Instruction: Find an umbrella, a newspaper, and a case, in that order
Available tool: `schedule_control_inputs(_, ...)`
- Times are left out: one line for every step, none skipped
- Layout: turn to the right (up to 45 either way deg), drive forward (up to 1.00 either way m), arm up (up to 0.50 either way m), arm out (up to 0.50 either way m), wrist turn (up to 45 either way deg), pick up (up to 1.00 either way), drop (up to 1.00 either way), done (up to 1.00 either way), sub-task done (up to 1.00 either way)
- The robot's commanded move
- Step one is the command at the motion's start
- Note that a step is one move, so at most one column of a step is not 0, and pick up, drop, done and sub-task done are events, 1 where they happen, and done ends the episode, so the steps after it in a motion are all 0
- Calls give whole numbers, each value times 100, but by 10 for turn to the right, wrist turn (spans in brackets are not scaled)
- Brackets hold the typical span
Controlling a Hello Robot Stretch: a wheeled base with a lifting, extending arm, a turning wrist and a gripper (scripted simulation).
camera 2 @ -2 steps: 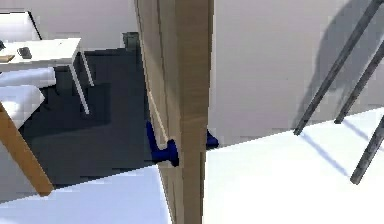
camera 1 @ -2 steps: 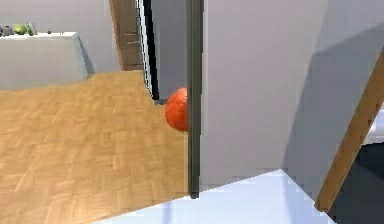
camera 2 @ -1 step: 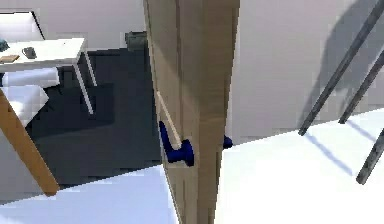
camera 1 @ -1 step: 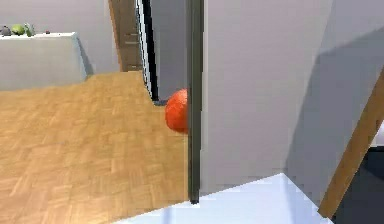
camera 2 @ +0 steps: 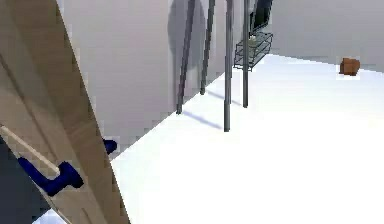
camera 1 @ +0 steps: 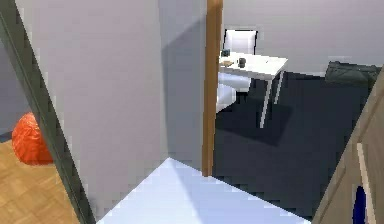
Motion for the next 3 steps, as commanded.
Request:
schedule_control_inputs(0, 30, 0, 0, 0, 0, 0, 0, 0)
schedule_control_inputs(180, 0, 0, 0, 0, 0, 0, 0, 0)
schedule_control_inputs(0, 100, 0, 0, 0, 0, 0, 0, 0)
